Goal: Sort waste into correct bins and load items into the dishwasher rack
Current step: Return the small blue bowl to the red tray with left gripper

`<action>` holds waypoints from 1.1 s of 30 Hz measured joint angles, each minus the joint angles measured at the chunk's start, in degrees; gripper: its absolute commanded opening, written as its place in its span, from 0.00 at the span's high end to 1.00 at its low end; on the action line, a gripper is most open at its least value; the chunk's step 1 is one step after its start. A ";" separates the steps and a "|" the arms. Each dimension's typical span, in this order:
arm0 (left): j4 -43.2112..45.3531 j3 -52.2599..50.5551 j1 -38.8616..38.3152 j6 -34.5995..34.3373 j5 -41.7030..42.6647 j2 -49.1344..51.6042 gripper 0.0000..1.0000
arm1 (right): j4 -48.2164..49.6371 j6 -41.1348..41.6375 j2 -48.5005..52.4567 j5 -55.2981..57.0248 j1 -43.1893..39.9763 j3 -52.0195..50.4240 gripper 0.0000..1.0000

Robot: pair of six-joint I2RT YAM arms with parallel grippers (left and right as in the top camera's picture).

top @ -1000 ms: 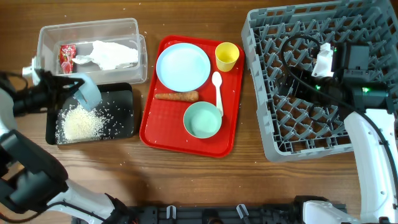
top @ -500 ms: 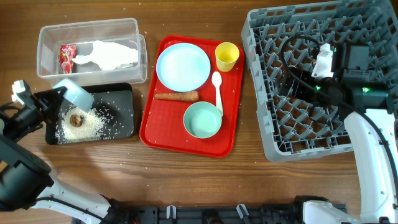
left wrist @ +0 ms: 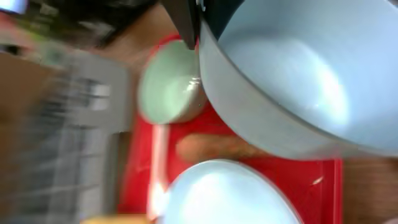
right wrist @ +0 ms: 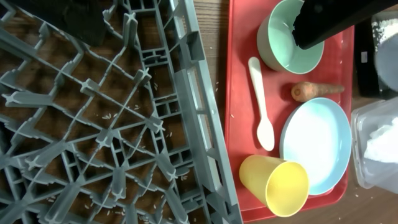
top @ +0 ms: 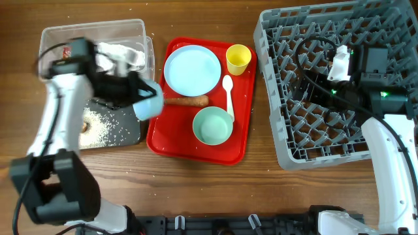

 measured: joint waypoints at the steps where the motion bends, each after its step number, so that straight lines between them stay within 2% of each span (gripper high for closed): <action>1: 0.94 0.00 -7.02 -3.43 -8.09 0.20 0.96 | -0.02 0.00 0.00 0.00 0.00 0.00 0.00; 4: 1.44 0.00 -19.85 -12.57 -25.57 2.19 0.96 | -0.02 0.00 0.00 0.00 0.00 0.00 0.01; 6: 1.66 0.00 -24.68 -16.11 -31.34 4.31 0.96 | 0.00 0.00 0.00 0.00 0.00 0.00 0.00; 14: 2.82 0.00 -30.56 -20.37 -35.74 8.33 0.96 | 0.02 0.00 0.00 0.00 0.00 0.00 0.00; 16: 2.67 0.00 -32.20 -21.75 -35.69 8.37 0.86 | 0.22 0.00 0.00 0.00 0.00 0.00 0.00; 18: 2.05 0.00 -35.58 -22.84 -35.71 8.37 0.62 | 0.24 0.00 0.00 0.00 -0.02 0.00 0.00; 19: 1.68 0.00 -37.42 -22.91 -35.74 8.37 0.46 | 0.24 0.00 0.00 0.00 -0.02 0.00 0.00; 22: 0.63 -0.02 -40.54 -23.69 -35.67 8.37 0.23 | 0.20 0.00 0.00 0.00 0.00 0.00 0.00; 23: 0.26 -0.02 -40.76 -23.76 -35.69 8.37 0.19 | 0.20 0.00 0.00 0.00 -0.02 0.00 0.00; 27: -2.54 3.28 -38.34 -22.36 -37.70 8.76 0.17 | 0.20 0.00 0.00 0.00 0.00 0.00 0.00; 29: -0.61 12.83 -33.86 -17.59 -40.02 9.05 0.17 | 0.15 0.00 0.00 0.00 -0.02 0.00 0.00; 31: 4.96 14.91 -31.82 -12.57 -40.63 8.96 0.18 | 0.31 0.00 0.00 0.00 -0.02 0.00 0.00; 33: 8.98 15.21 -30.67 -4.68 -40.63 9.73 0.19 | 0.57 0.00 0.00 0.00 0.00 0.00 0.00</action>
